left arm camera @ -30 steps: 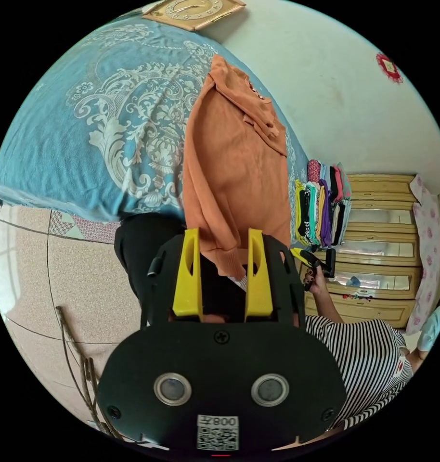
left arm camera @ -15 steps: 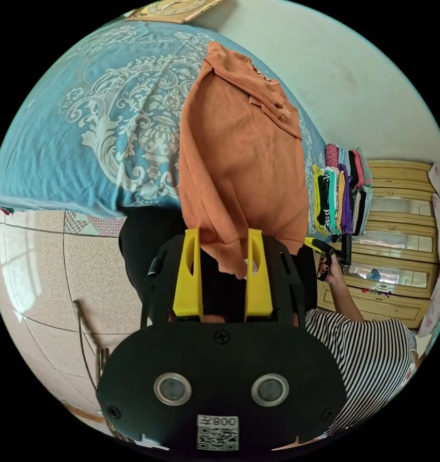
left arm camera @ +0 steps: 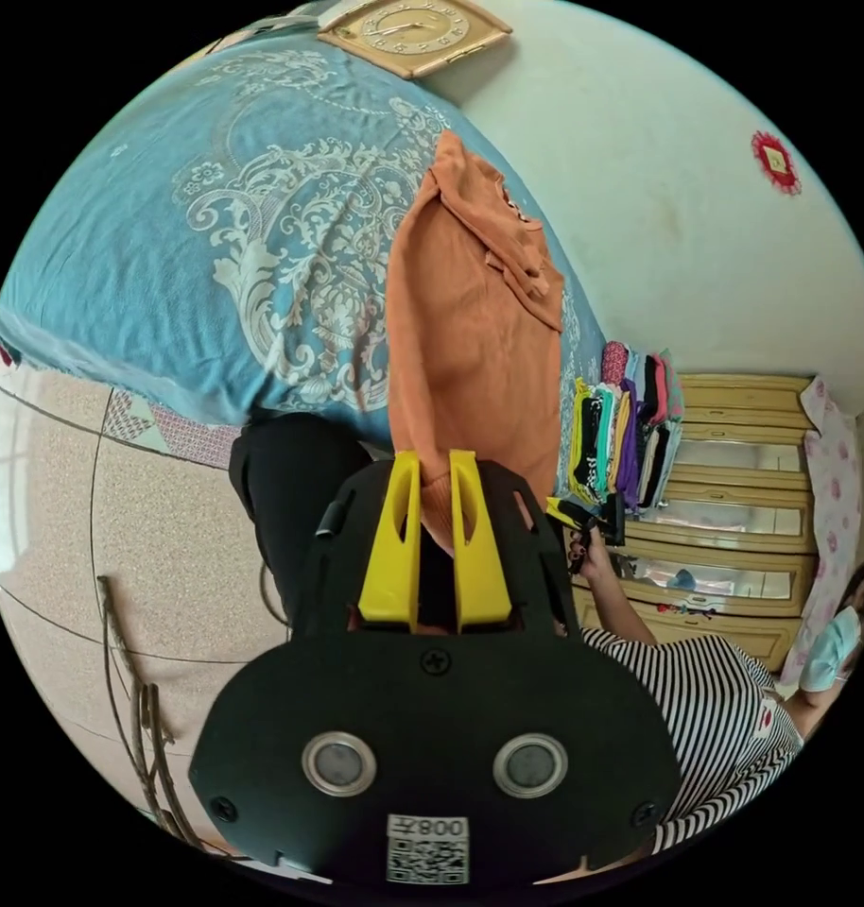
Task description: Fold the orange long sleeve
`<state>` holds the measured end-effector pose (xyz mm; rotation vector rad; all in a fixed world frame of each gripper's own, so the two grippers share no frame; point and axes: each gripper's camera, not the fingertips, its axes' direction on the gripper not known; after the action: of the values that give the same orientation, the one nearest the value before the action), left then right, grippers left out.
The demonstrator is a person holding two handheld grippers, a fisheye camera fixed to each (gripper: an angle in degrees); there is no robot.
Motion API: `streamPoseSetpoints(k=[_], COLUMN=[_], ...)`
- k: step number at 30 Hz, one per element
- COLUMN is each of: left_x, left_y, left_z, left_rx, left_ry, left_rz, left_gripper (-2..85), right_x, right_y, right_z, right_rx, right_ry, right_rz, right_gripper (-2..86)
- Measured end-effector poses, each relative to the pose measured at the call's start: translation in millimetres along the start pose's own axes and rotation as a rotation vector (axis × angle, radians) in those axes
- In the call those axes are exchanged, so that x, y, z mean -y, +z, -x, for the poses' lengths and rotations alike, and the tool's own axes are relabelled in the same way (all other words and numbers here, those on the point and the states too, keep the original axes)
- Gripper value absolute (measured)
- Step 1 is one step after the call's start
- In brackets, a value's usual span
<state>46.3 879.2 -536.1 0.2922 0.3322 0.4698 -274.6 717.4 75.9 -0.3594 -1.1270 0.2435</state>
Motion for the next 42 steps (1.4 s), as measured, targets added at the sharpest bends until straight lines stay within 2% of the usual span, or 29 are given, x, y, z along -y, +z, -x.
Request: streamPoseSetpoints(k=[8,16,19,23,33,42], left_x=[-20,-30,-35,-43,-46,-37], left_y=[-21,-30,-33,-44,-85,-155], left_z=[-5,-20,-23,-29,-66,-131], left_rx=[-0.086,-0.085,-0.092,-0.141,-0.311,-0.462], left_ry=[-0.056,-0.064,-0.077,-0.085,-0.019,0.167], left_rz=[-0.058,-0.046,-0.040,-0.054,-0.115,-0.236], left_gripper=[5.6,5.5,5.4,5.4,5.6,5.6], right_x=[-8,-4,-1,-12,-56,-74], right_y=[4,16,20,13,-77,-170], right_z=[3,4,5,11,43,123], right_rx=[0.045,0.030,0.019,0.110,0.397,0.458], right_ry=[-0.031,-0.035,-0.046,-0.086,-0.214,-0.438], right_rz=[0.026,0.116,0.167,0.182,-0.034,-0.217], right_gripper=[16.1,14.9,12.9,5.1,1.2,0.9])
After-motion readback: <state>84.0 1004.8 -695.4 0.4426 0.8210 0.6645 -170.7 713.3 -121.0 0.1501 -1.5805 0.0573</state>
